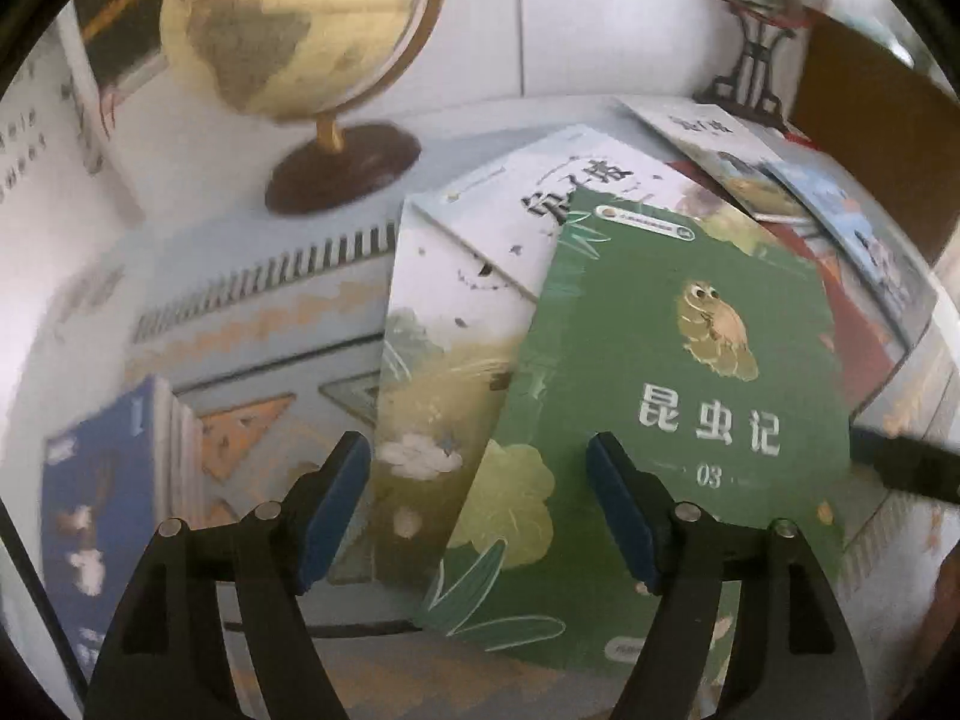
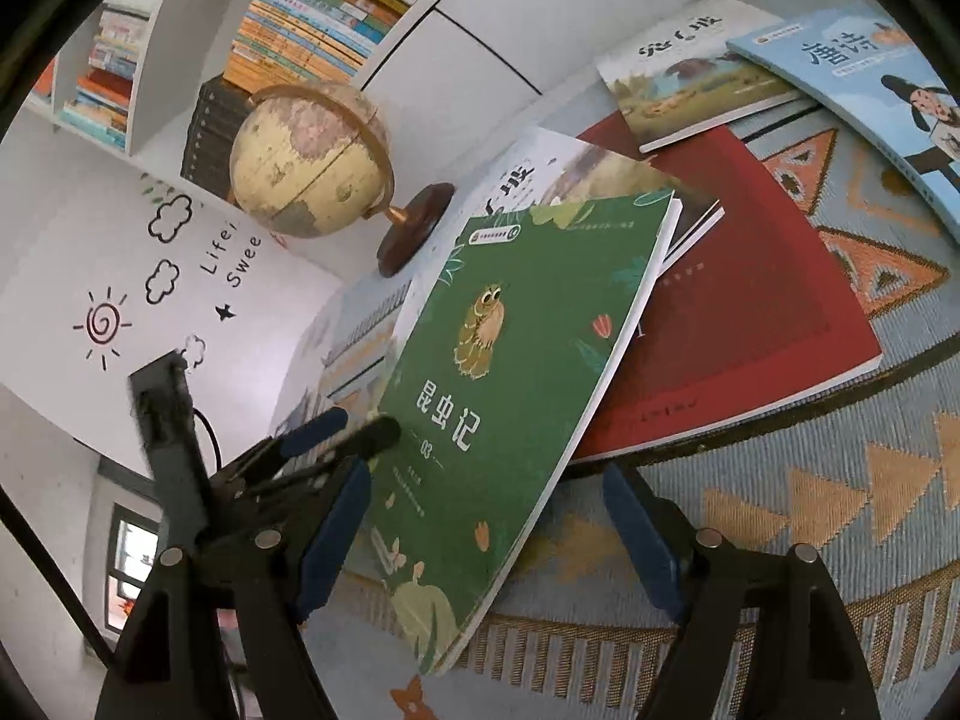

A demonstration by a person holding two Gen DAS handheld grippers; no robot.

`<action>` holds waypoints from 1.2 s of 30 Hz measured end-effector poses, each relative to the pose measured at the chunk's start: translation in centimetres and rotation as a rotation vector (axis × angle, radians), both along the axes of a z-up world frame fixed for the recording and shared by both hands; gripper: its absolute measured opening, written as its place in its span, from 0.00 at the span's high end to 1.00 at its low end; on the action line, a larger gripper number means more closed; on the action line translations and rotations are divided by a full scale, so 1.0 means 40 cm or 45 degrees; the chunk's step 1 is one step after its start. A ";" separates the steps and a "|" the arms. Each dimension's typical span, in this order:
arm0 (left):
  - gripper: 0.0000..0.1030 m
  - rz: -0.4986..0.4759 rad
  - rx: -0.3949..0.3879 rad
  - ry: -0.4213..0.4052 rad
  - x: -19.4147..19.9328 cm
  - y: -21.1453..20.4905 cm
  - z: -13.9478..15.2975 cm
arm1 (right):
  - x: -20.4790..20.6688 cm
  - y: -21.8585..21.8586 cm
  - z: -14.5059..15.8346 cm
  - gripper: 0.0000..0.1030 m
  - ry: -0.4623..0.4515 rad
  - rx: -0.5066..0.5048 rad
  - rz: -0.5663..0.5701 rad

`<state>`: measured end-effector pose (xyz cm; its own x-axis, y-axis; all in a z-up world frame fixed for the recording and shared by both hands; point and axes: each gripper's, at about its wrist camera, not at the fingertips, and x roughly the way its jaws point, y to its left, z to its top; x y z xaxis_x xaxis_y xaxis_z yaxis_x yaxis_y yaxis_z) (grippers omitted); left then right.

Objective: Organize books
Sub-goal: 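Close both tools on the green book's edge, then lift the green book and carry it onto the stack with both tools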

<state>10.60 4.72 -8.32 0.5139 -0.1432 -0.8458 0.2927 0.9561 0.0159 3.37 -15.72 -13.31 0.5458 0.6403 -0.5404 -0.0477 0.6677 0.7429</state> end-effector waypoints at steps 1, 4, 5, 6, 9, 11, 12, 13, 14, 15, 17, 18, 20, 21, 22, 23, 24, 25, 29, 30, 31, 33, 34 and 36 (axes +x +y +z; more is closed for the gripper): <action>0.29 -0.032 -0.101 0.077 0.007 0.003 -0.006 | -0.001 0.003 0.002 0.24 -0.001 -0.013 0.004; 0.29 -0.127 -0.148 0.118 -0.023 -0.025 -0.008 | -0.002 0.002 0.002 0.24 -0.004 -0.014 0.006; 0.29 -0.146 -0.132 0.117 -0.039 -0.037 -0.009 | -0.002 0.000 0.001 0.24 -0.004 -0.004 0.008; 0.29 -0.164 -0.146 0.124 -0.052 -0.045 -0.009 | -0.002 -0.003 0.000 0.24 -0.003 0.004 0.009; 0.29 -0.234 -0.207 0.164 -0.110 -0.067 -0.005 | -0.005 -0.011 0.002 0.23 -0.007 -0.012 -0.011; 0.29 -0.247 -0.215 0.148 -0.133 -0.073 -0.002 | -0.005 -0.024 0.000 0.22 -0.009 0.009 -0.018; 0.29 -0.238 -0.237 0.144 -0.134 -0.069 -0.004 | -0.006 -0.033 -0.001 0.22 -0.012 0.045 -0.021; 0.29 -0.214 -0.289 0.156 -0.128 -0.055 -0.007 | -0.006 -0.038 -0.002 0.22 -0.016 0.061 -0.020; 0.29 -0.185 -0.350 0.175 -0.118 -0.043 -0.012 | -0.007 -0.041 -0.002 0.23 -0.020 0.066 -0.022; 0.30 -0.157 -0.410 0.188 -0.108 -0.029 -0.015 | -0.008 -0.043 -0.003 0.27 -0.019 0.060 -0.027; 0.37 -0.125 -0.464 0.178 -0.096 -0.020 -0.008 | -0.009 -0.044 -0.005 0.33 -0.018 0.030 -0.043; 0.41 -0.115 -0.465 0.178 -0.091 -0.018 -0.007 | -0.009 -0.046 -0.005 0.34 -0.017 0.033 -0.045; 0.42 -0.111 -0.469 0.178 -0.086 -0.018 -0.008 | -0.009 -0.050 -0.006 0.34 -0.019 0.046 -0.047; 0.42 -0.108 -0.478 0.174 -0.087 -0.016 -0.006 | -0.009 -0.050 -0.006 0.36 -0.017 0.044 -0.049; 0.42 -0.102 -0.491 0.169 -0.085 -0.016 -0.005 | -0.009 -0.050 -0.008 0.39 -0.012 0.034 -0.052; 0.42 -0.100 -0.503 0.165 -0.084 -0.013 -0.005 | -0.009 -0.052 -0.010 0.41 -0.006 0.018 -0.058; 0.42 -0.099 -0.521 0.158 -0.084 -0.011 -0.001 | -0.010 -0.054 -0.012 0.47 0.000 0.005 -0.065; 0.42 -0.108 -0.559 0.153 -0.084 -0.006 0.005 | -0.009 -0.058 -0.015 0.56 0.005 -0.008 -0.079; 0.50 -0.189 -0.763 0.169 -0.075 0.031 0.028 | -0.011 -0.097 -0.038 0.83 0.054 -0.002 -0.156; 0.61 -0.192 -0.788 0.183 -0.070 0.033 0.029 | -0.011 -0.103 -0.042 0.84 0.059 0.021 -0.157; 0.65 -0.196 -0.791 0.201 -0.065 0.029 0.026 | -0.011 -0.105 -0.043 0.84 0.058 0.022 -0.154; 0.77 -0.198 -0.690 0.197 -0.062 0.003 0.016 | -0.013 -0.104 -0.034 0.84 0.041 0.005 -0.149; 0.78 -0.193 -0.610 0.179 -0.066 -0.016 0.011 | -0.015 -0.104 -0.027 0.84 0.024 0.003 -0.145; 0.81 -0.174 -0.528 0.155 -0.075 -0.036 0.007 | -0.020 -0.108 -0.012 0.89 -0.008 0.004 -0.146</action>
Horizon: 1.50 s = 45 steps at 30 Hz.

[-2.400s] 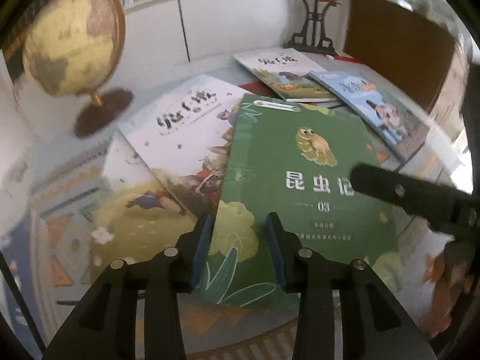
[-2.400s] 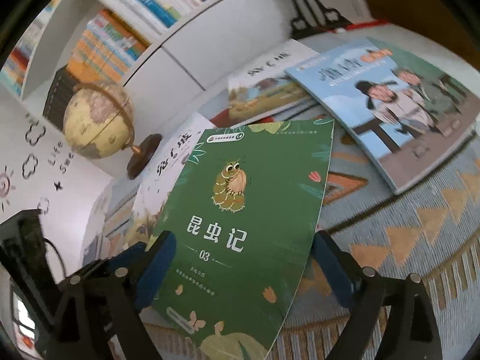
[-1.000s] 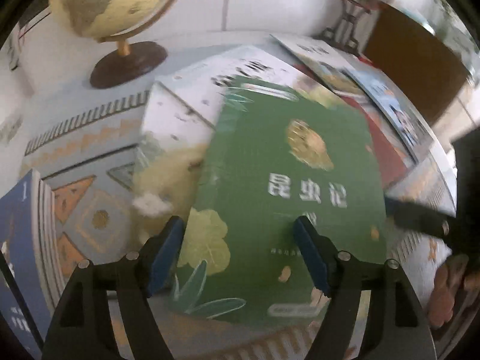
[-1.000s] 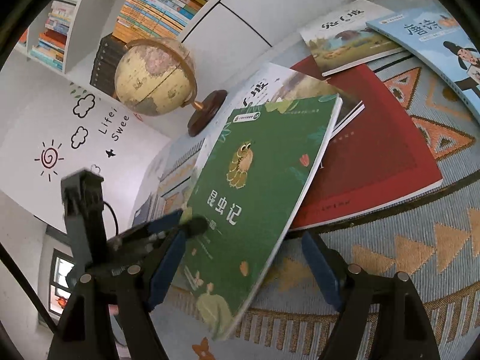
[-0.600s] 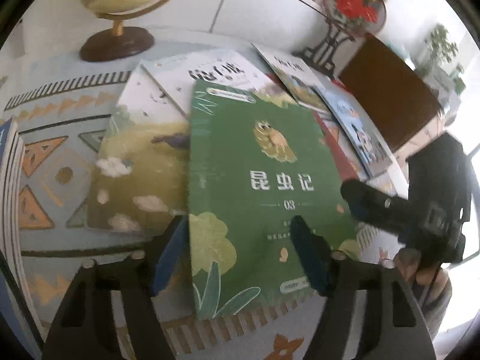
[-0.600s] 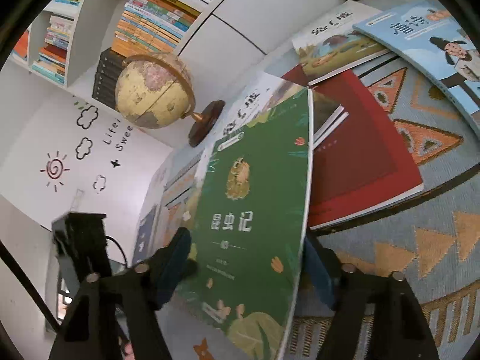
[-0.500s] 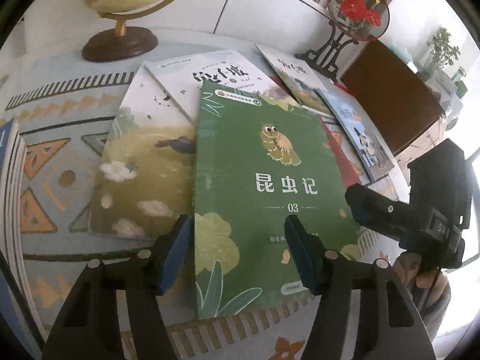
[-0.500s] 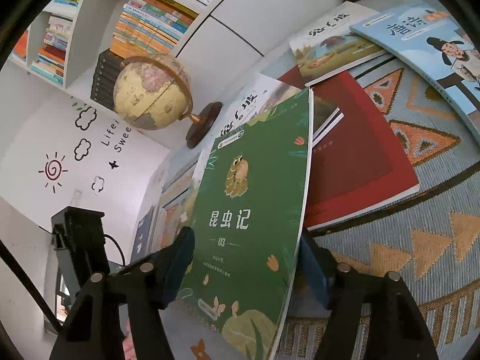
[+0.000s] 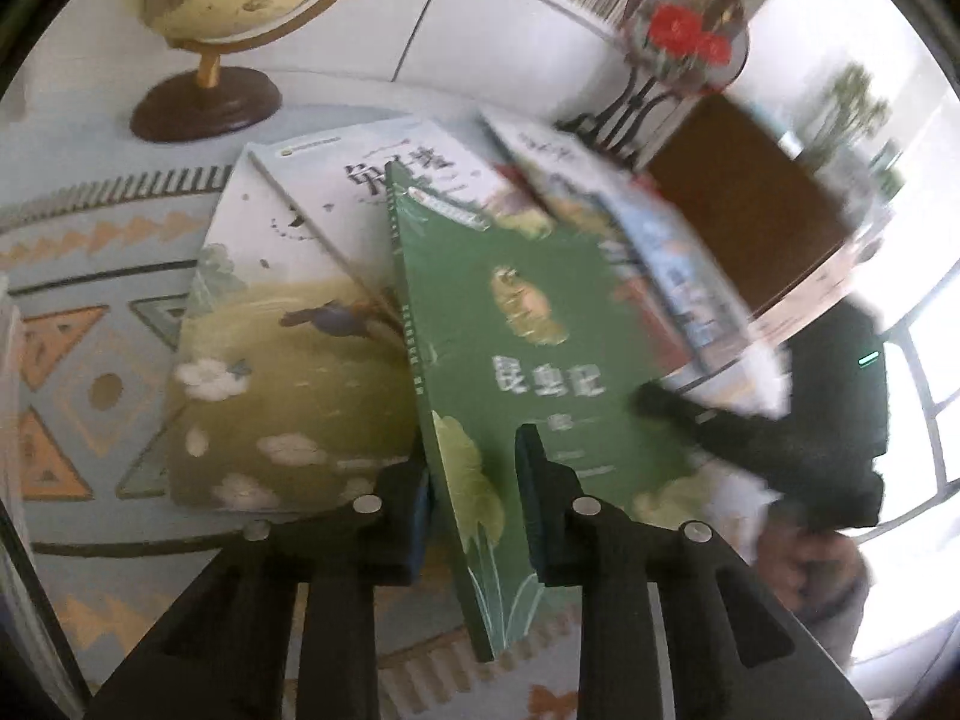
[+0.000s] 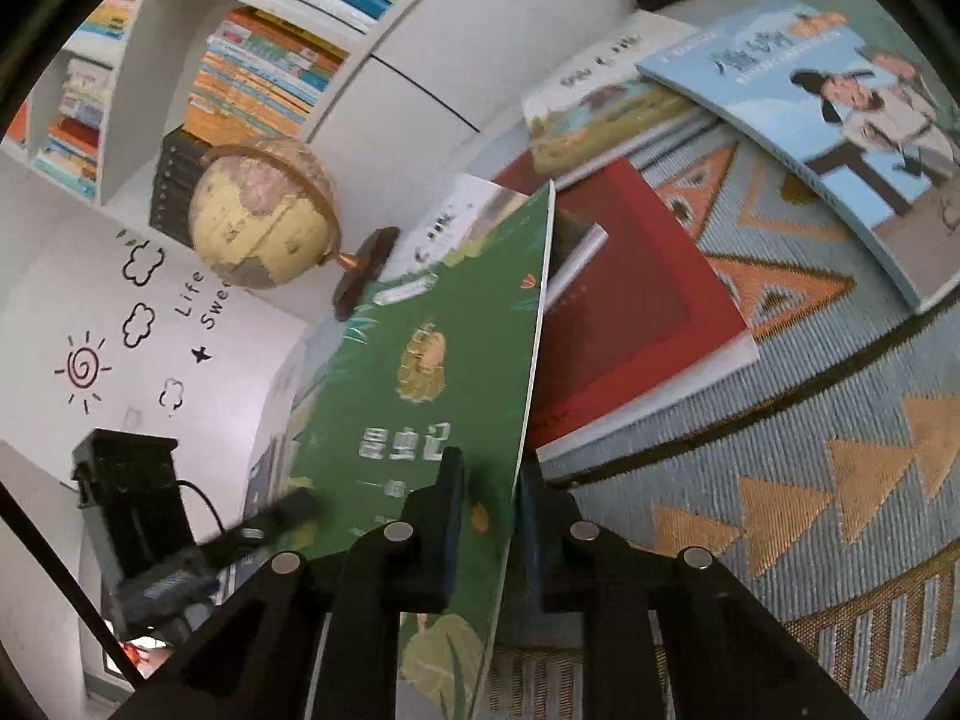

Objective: Organize books
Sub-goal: 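Lift the green book and carry it onto the stack with both tools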

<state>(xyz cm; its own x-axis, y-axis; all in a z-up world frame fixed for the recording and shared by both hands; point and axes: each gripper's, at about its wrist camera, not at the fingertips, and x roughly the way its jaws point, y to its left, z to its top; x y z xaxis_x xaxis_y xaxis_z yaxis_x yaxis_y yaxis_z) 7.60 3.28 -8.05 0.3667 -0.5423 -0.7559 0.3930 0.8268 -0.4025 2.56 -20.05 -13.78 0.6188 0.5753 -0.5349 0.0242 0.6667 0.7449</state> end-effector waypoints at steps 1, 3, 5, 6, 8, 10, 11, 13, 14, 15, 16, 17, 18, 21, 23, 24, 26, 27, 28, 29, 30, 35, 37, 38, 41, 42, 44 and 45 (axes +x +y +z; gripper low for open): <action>0.81 0.006 0.020 -0.011 -0.006 -0.005 0.000 | -0.005 -0.001 0.013 0.91 -0.031 -0.006 0.010; 0.81 0.010 0.068 -0.040 -0.017 -0.015 0.006 | -0.013 0.006 0.036 0.91 -0.073 -0.040 0.032; 0.81 0.007 0.145 -0.093 -0.031 -0.032 0.018 | -0.020 0.022 0.056 0.92 -0.111 -0.069 0.047; 0.81 0.006 0.179 -0.117 -0.036 -0.036 0.024 | -0.022 0.033 0.065 0.92 -0.130 -0.094 0.063; 0.81 0.006 0.221 -0.149 -0.043 -0.040 0.036 | -0.025 0.047 0.073 0.92 -0.140 -0.127 0.071; 0.81 0.010 0.242 -0.171 -0.047 -0.038 0.048 | -0.027 0.055 0.079 0.92 -0.156 -0.131 0.085; 0.81 0.010 0.247 -0.178 -0.048 -0.032 0.052 | -0.029 0.058 0.082 0.92 -0.167 -0.129 0.089; 0.81 0.014 0.255 -0.194 -0.056 -0.019 0.064 | -0.033 0.062 0.091 0.92 -0.192 -0.129 0.097; 0.81 0.018 0.264 -0.203 -0.060 -0.017 0.070 | -0.037 0.065 0.097 0.92 -0.206 -0.135 0.101; 0.81 0.025 0.276 -0.214 -0.065 -0.016 0.076 | -0.039 0.073 0.106 0.92 -0.221 -0.147 0.106; 0.81 0.049 0.293 -0.239 -0.075 -0.013 0.089 | -0.045 0.082 0.115 0.92 -0.242 -0.165 0.110; 0.81 0.066 0.312 -0.256 -0.080 -0.012 0.097 | -0.051 0.093 0.125 0.92 -0.263 -0.181 0.120; 0.81 0.075 0.332 -0.272 -0.087 -0.010 0.104 | -0.052 0.103 0.133 0.92 -0.277 -0.194 0.126; 0.81 0.091 0.390 -0.328 -0.111 -0.002 0.133 | -0.059 0.125 0.151 0.92 -0.304 -0.193 0.139; 0.81 0.094 0.403 -0.344 -0.122 0.013 0.151 | -0.058 0.137 0.161 0.92 -0.314 -0.177 0.146; 0.81 0.097 0.398 -0.345 -0.124 0.021 0.158 | -0.058 0.146 0.168 0.92 -0.318 -0.173 0.144; 0.81 0.126 0.399 -0.344 -0.131 0.044 0.172 | -0.055 0.166 0.180 0.92 -0.325 -0.166 0.153; 0.81 0.139 0.399 -0.345 -0.133 0.054 0.174 | -0.052 0.179 0.187 0.92 -0.325 -0.168 0.160; 0.81 0.156 0.397 -0.346 -0.137 0.069 0.179 | -0.049 0.196 0.195 0.92 -0.323 -0.179 0.167; 0.81 0.168 0.396 -0.348 -0.141 0.083 0.184 | -0.048 0.209 0.203 0.92 -0.326 -0.190 0.174; 0.81 0.179 0.399 -0.350 -0.143 0.095 0.188 | -0.047 0.228 0.213 0.92 -0.331 -0.201 0.182; 0.81 0.255 0.390 -0.373 -0.160 0.189 0.221 | -0.030 0.326 0.258 0.92 -0.349 -0.198 0.221; 0.81 0.293 0.388 -0.382 -0.166 0.230 0.233 | -0.025 0.373 0.274 0.92 -0.363 -0.212 0.249; 0.81 0.311 0.386 -0.384 -0.167 0.253 0.237 | -0.021 0.397 0.281 0.92 -0.368 -0.217 0.261; 0.81 0.377 0.365 -0.380 -0.170 0.325 0.245 | -0.007 0.478 0.299 0.92 -0.371 -0.237 0.307; 0.81 0.398 0.362 -0.372 -0.170 0.349 0.245 | -0.002 0.506 0.302 0.92 -0.371 -0.245 0.325; 0.81 0.440 0.362 -0.356 -0.172 0.400 0.243 | 0.010 0.551 0.302 0.91 -0.369 -0.243 0.358; 0.81 0.456 0.370 -0.351 -0.172 0.420 0.241 | 0.017 0.571 0.300 0.91 -0.366 -0.236 0.371</action>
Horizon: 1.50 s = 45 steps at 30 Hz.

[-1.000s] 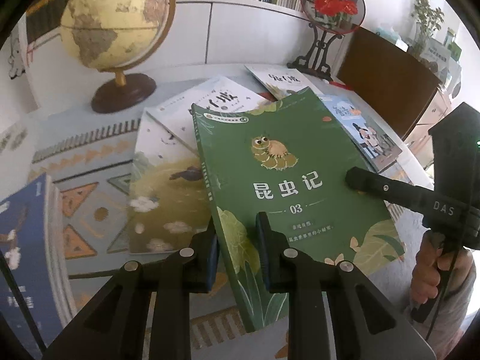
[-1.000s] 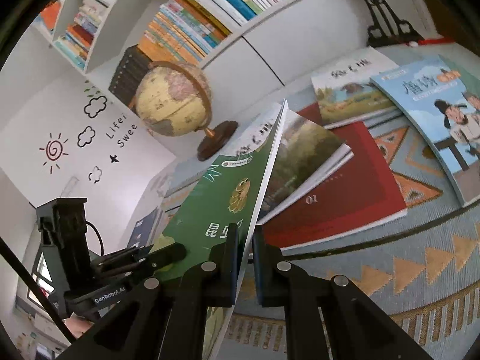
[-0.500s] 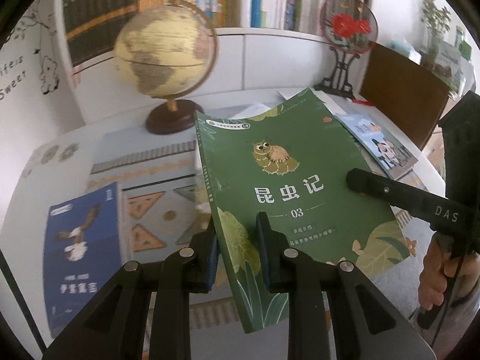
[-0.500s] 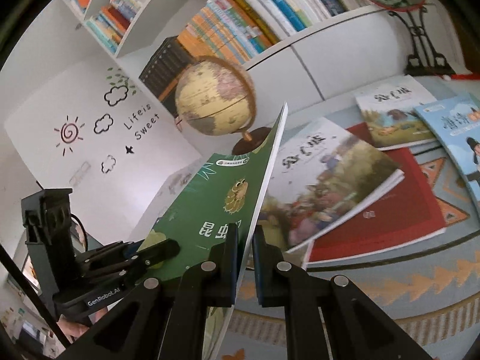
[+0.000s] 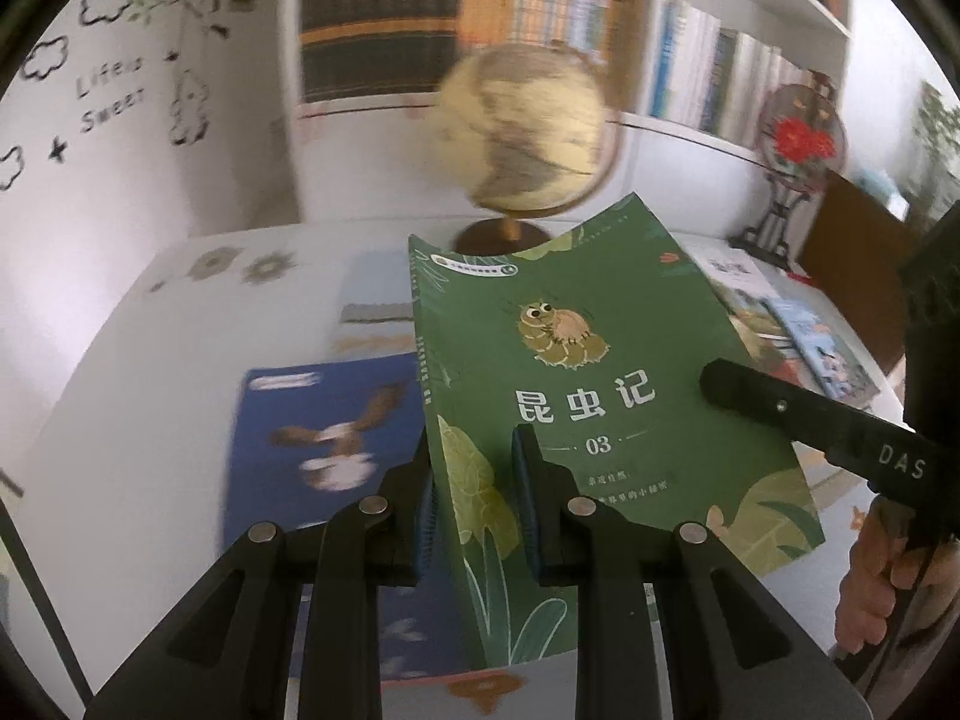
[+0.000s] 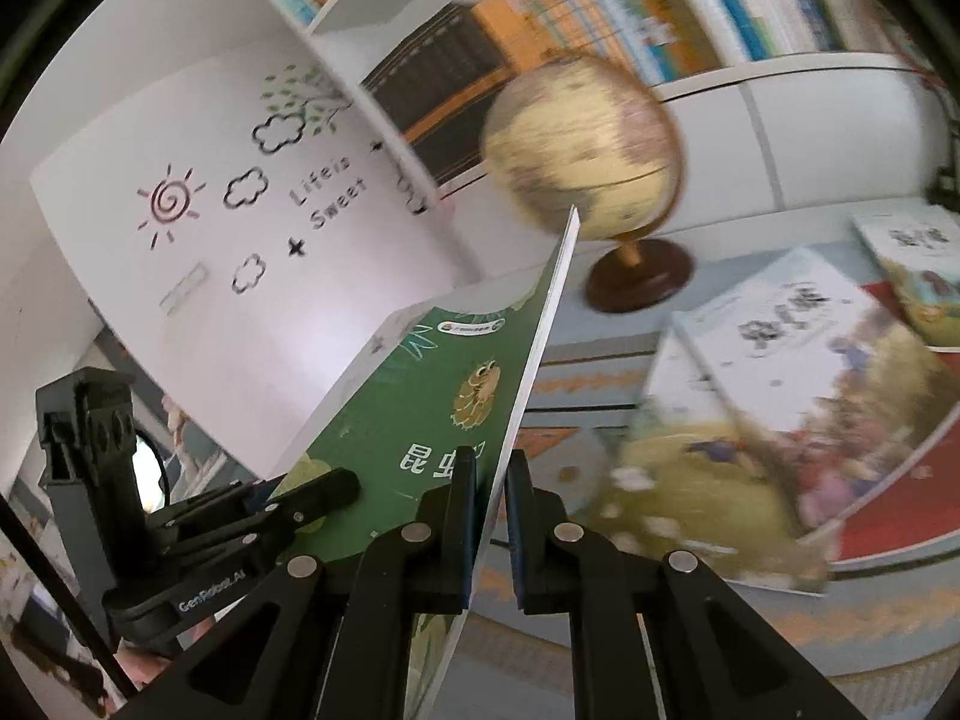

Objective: Organize books
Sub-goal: 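Lift the green book and carry it onto the stack with both tools, then open both tools to release the green book on the stack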

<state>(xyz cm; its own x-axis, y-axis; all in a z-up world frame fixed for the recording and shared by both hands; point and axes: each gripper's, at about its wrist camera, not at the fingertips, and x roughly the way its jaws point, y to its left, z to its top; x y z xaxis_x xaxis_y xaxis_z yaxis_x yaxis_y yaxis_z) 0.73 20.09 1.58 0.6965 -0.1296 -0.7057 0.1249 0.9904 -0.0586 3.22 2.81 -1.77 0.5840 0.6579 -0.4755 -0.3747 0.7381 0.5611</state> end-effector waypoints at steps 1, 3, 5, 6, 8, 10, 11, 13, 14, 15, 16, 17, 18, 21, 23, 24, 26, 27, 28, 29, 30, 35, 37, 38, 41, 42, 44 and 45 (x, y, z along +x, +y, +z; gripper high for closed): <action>0.81 0.023 0.007 0.003 -0.001 0.026 -0.004 | 0.006 0.020 -0.003 0.91 0.004 0.002 0.017; 0.81 0.050 0.017 0.012 -0.004 0.060 -0.008 | 0.024 0.067 -0.014 0.91 0.021 0.013 0.034; 0.81 0.093 0.029 0.014 -0.005 0.099 -0.015 | 0.034 0.104 -0.024 0.91 0.033 0.023 0.054; 0.81 0.112 0.025 0.019 -0.005 0.117 -0.019 | 0.039 0.125 -0.032 0.91 0.040 0.021 0.067; 0.81 0.144 0.009 0.036 -0.002 0.159 -0.031 | 0.050 0.168 -0.052 0.91 0.063 0.010 0.090; 0.81 0.174 -0.002 0.052 -0.001 0.193 -0.045 | 0.058 0.199 -0.074 0.91 0.094 0.020 0.113; 0.81 0.182 -0.008 0.060 -0.001 0.206 -0.052 | 0.062 0.214 -0.087 0.91 0.114 0.024 0.123; 0.81 0.199 -0.022 0.081 -0.004 0.231 -0.071 | 0.064 0.235 -0.110 0.91 0.140 0.025 0.139; 0.81 0.202 -0.033 0.093 -0.006 0.244 -0.084 | 0.064 0.244 -0.121 0.91 0.148 0.019 0.147; 0.81 0.205 -0.044 0.102 -0.009 0.252 -0.093 | 0.064 0.253 -0.131 0.91 0.156 0.010 0.151; 0.81 0.210 -0.058 0.122 -0.006 0.262 -0.108 | 0.066 0.258 -0.140 0.91 0.166 0.002 0.152; 0.81 0.213 -0.064 0.136 -0.003 0.268 -0.119 | 0.068 0.261 -0.150 0.90 0.179 -0.005 0.150; 0.81 0.219 -0.069 0.146 -0.001 0.273 -0.129 | 0.069 0.265 -0.158 0.90 0.186 -0.005 0.147; 0.81 0.223 -0.073 0.177 0.007 0.278 -0.157 | 0.073 0.272 -0.177 0.90 0.197 -0.026 0.144; 0.81 0.237 -0.075 0.192 0.010 0.283 -0.171 | 0.075 0.278 -0.187 0.90 0.199 -0.044 0.137; 0.81 0.239 -0.074 0.196 0.010 0.286 -0.175 | 0.077 0.277 -0.193 0.90 0.199 -0.044 0.132; 0.80 0.235 -0.105 0.199 0.007 0.296 -0.180 | 0.081 0.274 -0.198 0.90 0.214 -0.023 0.129; 0.79 0.234 -0.116 0.205 0.007 0.299 -0.181 | 0.082 0.272 -0.200 0.90 0.219 -0.017 0.128; 0.79 0.234 -0.118 0.210 0.008 0.299 -0.183 | 0.083 0.271 -0.203 0.89 0.223 -0.020 0.128; 0.78 0.235 -0.117 0.210 0.008 0.301 -0.184 | 0.084 0.271 -0.205 0.89 0.228 -0.025 0.126; 0.76 0.237 -0.112 0.214 0.009 0.300 -0.186 | 0.084 0.271 -0.208 0.89 0.231 -0.028 0.123; 0.71 0.264 -0.081 0.260 0.020 0.300 -0.195 | 0.083 0.278 -0.208 0.87 0.241 -0.068 0.111; 0.71 0.262 -0.075 0.272 0.019 0.297 -0.192 | 0.080 0.280 -0.202 0.87 0.251 -0.089 0.102; 0.71 0.259 -0.069 0.274 0.018 0.295 -0.190 | 0.077 0.281 -0.199 0.87 0.250 -0.099 0.100; 0.70 0.256 -0.059 0.283 0.017 0.292 -0.189 | 0.073 0.277 -0.198 0.87 0.256 -0.100 0.093; 0.70 0.261 -0.062 0.289 0.018 0.293 -0.191 | 0.076 0.278 -0.199 0.87 0.258 -0.101 0.094; 0.68 0.267 -0.065 0.294 0.016 0.297 -0.191 | 0.075 0.275 -0.203 0.86 0.259 -0.095 0.093; 0.67 0.273 -0.053 0.301 0.015 0.297 -0.192 | 0.075 0.273 -0.204 0.85 0.262 -0.094 0.094</action>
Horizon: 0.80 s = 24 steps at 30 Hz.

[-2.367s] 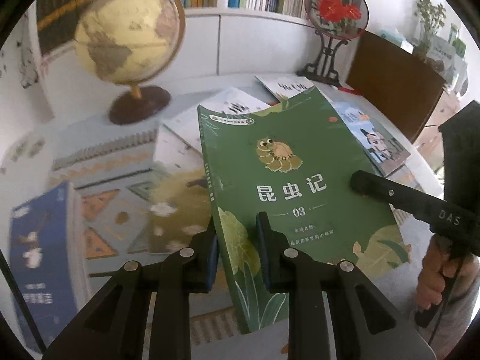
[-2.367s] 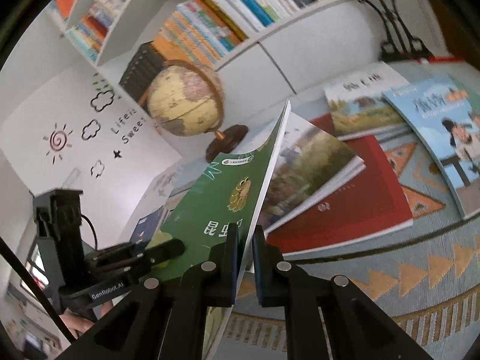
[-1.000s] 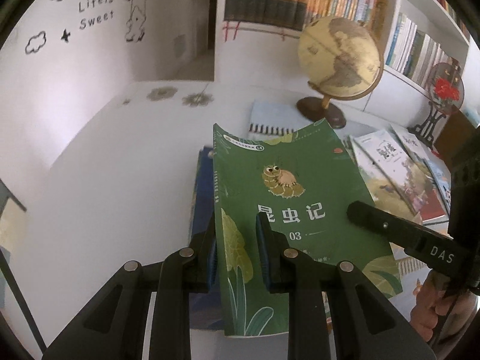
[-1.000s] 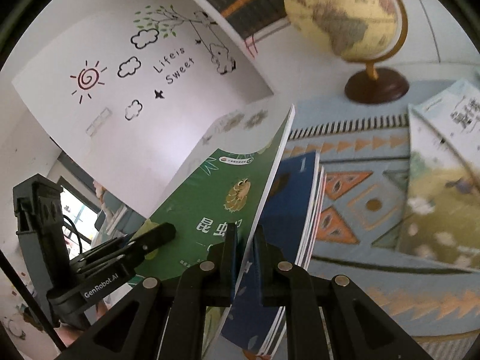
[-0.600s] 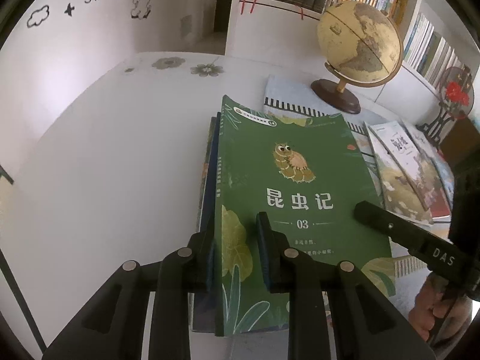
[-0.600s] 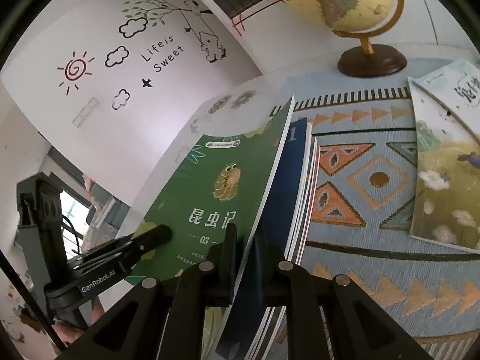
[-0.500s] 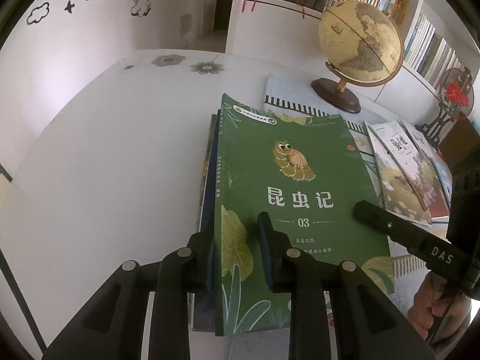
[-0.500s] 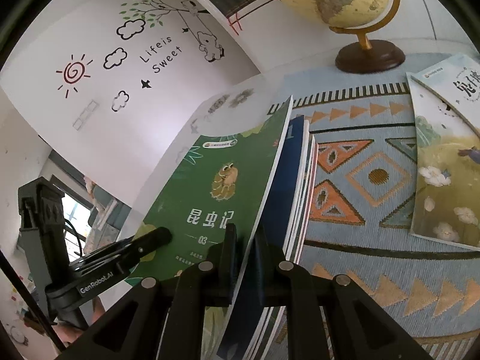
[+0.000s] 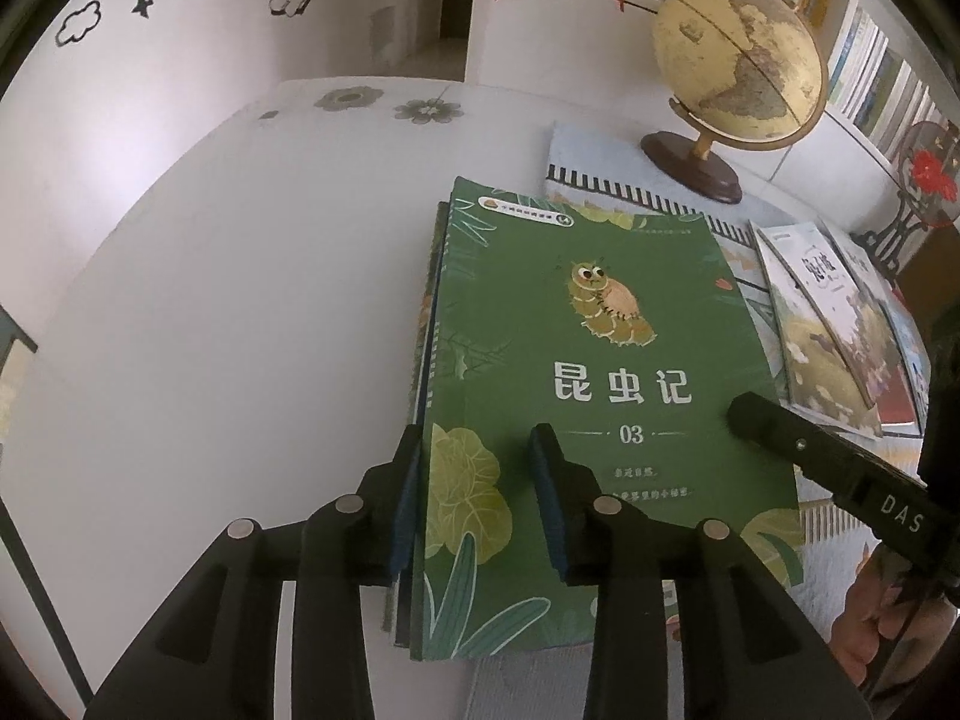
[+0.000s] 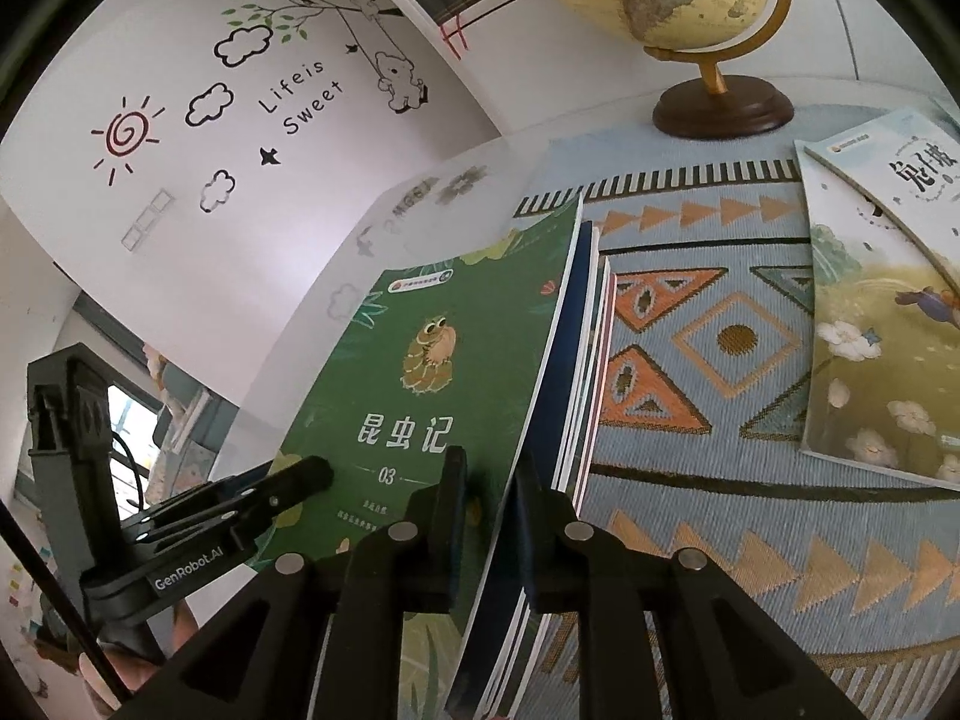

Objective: Organize books
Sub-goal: 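Open both tools to release the green book on the stack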

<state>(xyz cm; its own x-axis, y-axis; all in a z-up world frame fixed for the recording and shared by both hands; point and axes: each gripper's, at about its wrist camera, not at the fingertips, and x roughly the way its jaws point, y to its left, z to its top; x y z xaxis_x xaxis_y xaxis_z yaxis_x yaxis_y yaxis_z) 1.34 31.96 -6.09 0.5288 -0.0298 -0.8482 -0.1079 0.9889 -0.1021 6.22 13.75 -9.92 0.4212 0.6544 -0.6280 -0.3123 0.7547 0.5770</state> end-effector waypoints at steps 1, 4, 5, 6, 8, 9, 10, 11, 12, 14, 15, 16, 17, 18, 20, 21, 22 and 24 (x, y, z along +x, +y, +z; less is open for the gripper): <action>0.66 0.009 0.030 0.017 0.000 -0.001 0.000 | 0.000 -0.001 0.000 0.85 0.001 -0.004 -0.001; 0.66 0.023 0.066 0.037 0.000 -0.004 0.004 | 0.000 0.006 0.006 0.81 0.000 -0.021 -0.002; 0.66 0.025 0.086 0.041 0.000 -0.008 0.005 | -0.002 0.008 0.009 0.80 -0.006 -0.036 -0.001; 0.66 0.036 0.115 0.045 0.000 -0.011 0.007 | -0.003 0.010 0.013 0.76 -0.010 -0.046 0.004; 0.66 0.065 0.175 0.037 -0.006 -0.020 0.015 | -0.007 0.010 0.021 0.55 -0.025 -0.059 -0.002; 0.66 0.072 0.187 0.029 -0.006 -0.022 0.018 | -0.013 0.003 0.032 0.43 -0.055 -0.074 -0.025; 0.66 0.084 0.198 0.019 -0.012 -0.026 0.026 | -0.018 -0.002 0.041 0.42 -0.087 -0.083 -0.037; 0.66 0.087 0.202 0.009 -0.015 -0.029 0.033 | -0.023 -0.009 0.052 0.42 -0.122 -0.091 -0.042; 0.66 0.088 0.214 -0.007 -0.018 -0.036 0.042 | -0.028 -0.020 0.066 0.42 -0.160 -0.091 -0.042; 0.66 0.087 0.255 -0.040 -0.022 -0.057 0.064 | -0.033 -0.045 0.087 0.42 -0.192 -0.062 -0.043; 0.66 0.086 0.262 -0.054 -0.023 -0.063 0.072 | -0.035 -0.057 0.096 0.42 -0.203 -0.037 -0.049; 0.66 0.083 0.257 -0.073 -0.021 -0.073 0.084 | -0.036 -0.074 0.106 0.42 -0.217 -0.010 -0.054; 0.66 0.080 0.249 -0.087 -0.020 -0.081 0.093 | -0.037 -0.093 0.114 0.42 -0.231 0.005 -0.066; 0.66 0.078 0.245 -0.097 -0.018 -0.088 0.100 | -0.038 -0.107 0.122 0.42 -0.243 0.011 -0.074; 0.66 0.073 0.243 -0.123 -0.013 -0.113 0.115 | -0.038 -0.147 0.135 0.42 -0.266 0.020 -0.092; 0.66 0.069 0.242 -0.131 -0.008 -0.125 0.120 | -0.038 -0.170 0.140 0.42 -0.270 0.016 -0.104; 0.66 0.068 0.231 -0.141 -0.004 -0.142 0.126 | -0.037 -0.190 0.143 0.42 -0.272 0.017 -0.110; 0.66 0.064 0.194 -0.154 0.000 -0.171 0.134 | -0.037 -0.241 0.151 0.42 -0.275 0.024 -0.119</action>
